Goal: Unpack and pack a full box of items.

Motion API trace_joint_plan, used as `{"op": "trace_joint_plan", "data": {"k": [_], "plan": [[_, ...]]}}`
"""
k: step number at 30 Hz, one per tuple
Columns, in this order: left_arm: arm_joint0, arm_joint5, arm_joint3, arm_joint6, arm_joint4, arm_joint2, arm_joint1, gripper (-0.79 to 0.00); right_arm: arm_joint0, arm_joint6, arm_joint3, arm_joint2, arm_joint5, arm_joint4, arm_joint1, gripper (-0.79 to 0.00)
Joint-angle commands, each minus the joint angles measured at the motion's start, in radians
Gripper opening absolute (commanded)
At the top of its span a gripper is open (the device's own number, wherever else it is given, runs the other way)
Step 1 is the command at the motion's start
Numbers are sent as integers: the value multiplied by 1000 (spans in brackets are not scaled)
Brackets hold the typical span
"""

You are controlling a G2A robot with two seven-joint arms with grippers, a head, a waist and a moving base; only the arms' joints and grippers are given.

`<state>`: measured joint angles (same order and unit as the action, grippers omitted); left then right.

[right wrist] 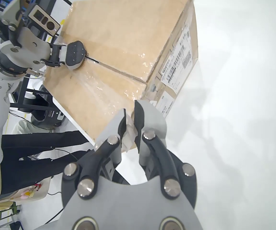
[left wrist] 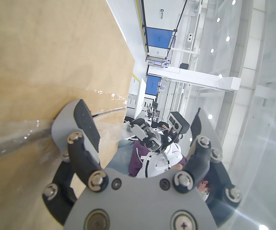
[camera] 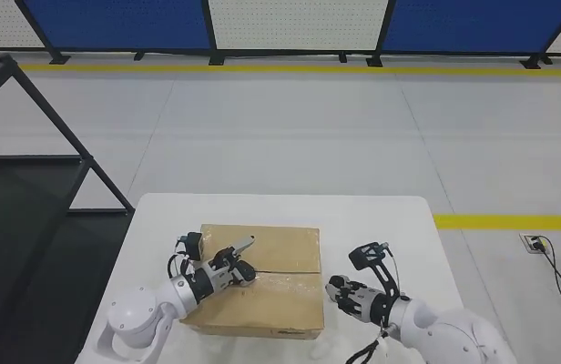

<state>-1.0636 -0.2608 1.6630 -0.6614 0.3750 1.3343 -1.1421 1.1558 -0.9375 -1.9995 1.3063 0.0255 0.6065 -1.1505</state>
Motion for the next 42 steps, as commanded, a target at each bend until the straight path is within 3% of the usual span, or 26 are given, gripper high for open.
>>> {"op": "trace_joint_plan", "data": {"k": [1, 22, 42], "plan": [[0, 4, 1, 3, 3, 2, 0, 0, 3, 17, -12, 3, -15, -8, 1, -785], [-36, 36, 10, 33, 68, 75, 9, 0, -91, 213, -30, -58, -147, 65, -5, -785], [-79, 31, -2, 44, 117, 186, 24, 0, -149, 231, -85, -95, -170, 77, -10, -785]]}}
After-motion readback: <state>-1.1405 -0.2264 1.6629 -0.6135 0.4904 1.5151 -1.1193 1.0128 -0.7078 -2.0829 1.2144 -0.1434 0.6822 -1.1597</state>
